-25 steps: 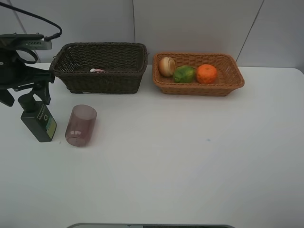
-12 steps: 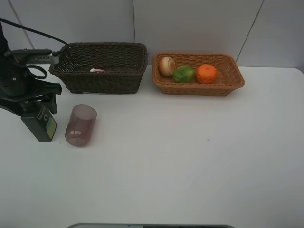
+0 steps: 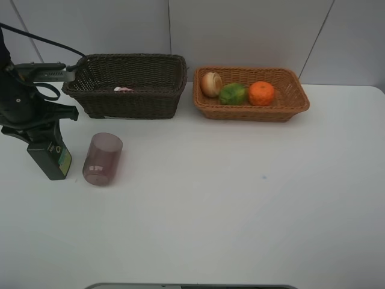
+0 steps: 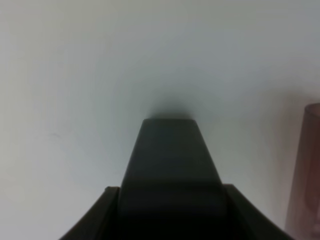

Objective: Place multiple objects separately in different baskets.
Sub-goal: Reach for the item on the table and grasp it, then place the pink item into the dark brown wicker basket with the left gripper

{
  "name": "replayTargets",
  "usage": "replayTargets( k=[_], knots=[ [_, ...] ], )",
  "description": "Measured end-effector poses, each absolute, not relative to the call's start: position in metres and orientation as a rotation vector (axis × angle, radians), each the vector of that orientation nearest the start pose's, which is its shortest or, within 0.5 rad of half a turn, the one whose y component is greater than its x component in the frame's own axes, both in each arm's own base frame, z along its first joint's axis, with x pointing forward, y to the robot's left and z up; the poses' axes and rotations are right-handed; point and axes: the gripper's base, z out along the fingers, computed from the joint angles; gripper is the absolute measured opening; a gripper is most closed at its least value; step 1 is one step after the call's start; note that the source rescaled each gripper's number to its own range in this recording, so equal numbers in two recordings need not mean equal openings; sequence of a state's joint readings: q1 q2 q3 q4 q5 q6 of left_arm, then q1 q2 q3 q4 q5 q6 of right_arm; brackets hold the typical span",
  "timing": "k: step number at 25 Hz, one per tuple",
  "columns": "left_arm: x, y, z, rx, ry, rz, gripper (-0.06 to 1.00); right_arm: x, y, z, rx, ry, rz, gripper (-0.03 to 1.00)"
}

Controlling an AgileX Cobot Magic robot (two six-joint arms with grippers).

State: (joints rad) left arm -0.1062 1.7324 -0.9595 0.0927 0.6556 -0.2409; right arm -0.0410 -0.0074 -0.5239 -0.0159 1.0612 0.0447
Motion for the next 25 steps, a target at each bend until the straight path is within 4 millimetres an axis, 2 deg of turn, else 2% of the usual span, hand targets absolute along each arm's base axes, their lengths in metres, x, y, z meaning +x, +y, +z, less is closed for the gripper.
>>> replayTargets(
  k=[19,22,25],
  knots=[
    [0.311,-0.028,0.166,-0.112,2.909,0.036,0.03,-0.009,-0.001,0.284,0.087,2.011,-0.017,0.9],
    [0.314,-0.028,0.182,-0.117,2.895,0.037,0.03,-0.009,-0.001,0.284,0.087,2.011,-0.017,0.9],
    [0.324,-0.029,0.217,-0.129,2.835,0.025,0.03,-0.009,-0.001,0.284,0.087,2.011,-0.017,0.9]
  ],
)
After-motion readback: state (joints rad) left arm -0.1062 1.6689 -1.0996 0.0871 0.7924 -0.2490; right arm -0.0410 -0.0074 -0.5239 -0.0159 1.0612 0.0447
